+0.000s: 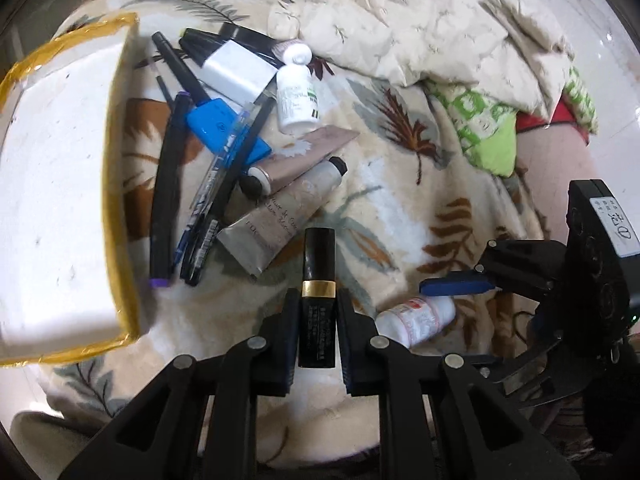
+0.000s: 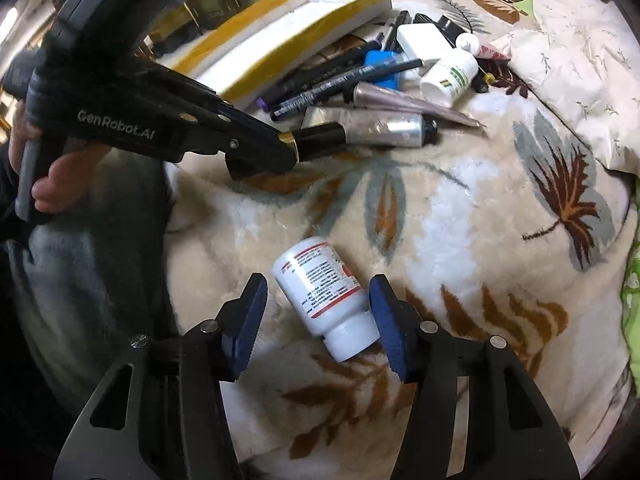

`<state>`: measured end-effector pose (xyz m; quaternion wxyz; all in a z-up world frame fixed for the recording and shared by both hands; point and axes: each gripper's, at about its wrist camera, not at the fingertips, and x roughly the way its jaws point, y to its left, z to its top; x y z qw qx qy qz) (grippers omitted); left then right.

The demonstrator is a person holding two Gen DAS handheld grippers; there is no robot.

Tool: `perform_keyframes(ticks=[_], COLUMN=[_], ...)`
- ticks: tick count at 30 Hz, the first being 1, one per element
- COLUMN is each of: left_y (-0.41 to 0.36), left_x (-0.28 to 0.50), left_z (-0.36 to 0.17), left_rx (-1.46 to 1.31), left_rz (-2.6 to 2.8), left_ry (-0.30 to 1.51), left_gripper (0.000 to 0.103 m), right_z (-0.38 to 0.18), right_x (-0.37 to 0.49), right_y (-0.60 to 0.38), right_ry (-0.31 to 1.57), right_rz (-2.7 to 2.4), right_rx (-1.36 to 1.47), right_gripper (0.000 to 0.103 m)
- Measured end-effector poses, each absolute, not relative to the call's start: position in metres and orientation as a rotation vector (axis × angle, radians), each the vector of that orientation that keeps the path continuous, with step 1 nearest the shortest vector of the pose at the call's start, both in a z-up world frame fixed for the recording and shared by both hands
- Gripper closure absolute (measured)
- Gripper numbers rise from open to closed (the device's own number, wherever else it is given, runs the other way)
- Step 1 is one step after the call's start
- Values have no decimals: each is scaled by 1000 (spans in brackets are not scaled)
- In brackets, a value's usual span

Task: Organize objects
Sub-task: 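Close the right tool on the white bottle while the left tool grasps the black-gold lipstick, then carry the lipstick and bottle over the tray and release both inside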

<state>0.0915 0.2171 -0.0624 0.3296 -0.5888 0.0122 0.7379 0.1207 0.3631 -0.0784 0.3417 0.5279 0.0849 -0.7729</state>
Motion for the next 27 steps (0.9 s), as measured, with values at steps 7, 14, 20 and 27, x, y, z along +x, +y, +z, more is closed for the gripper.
perform_keyframes(ticks=[7,14,20,27], left_y=[198,164,124,93], left_x=[85,70,43,18], left_z=[-42,-14,-18,-40], left_rx=[-1507,-1460,-1520,-1594], left_rz=[1968,2104,2221,2333], left_ry=[-38,-45,-103,-68], left_gripper=[87,87,87,87], right_z=[-68,-83,-61,-18], right_x=[132,130,120,85], right_y=[362,347,359,329], right_ry=[346,588,238,-303], right_rz=[-1991,-1937,-2045,-2129], right_rx=[1332,1343,1345,1222], right_gripper=[49,57,61,61])
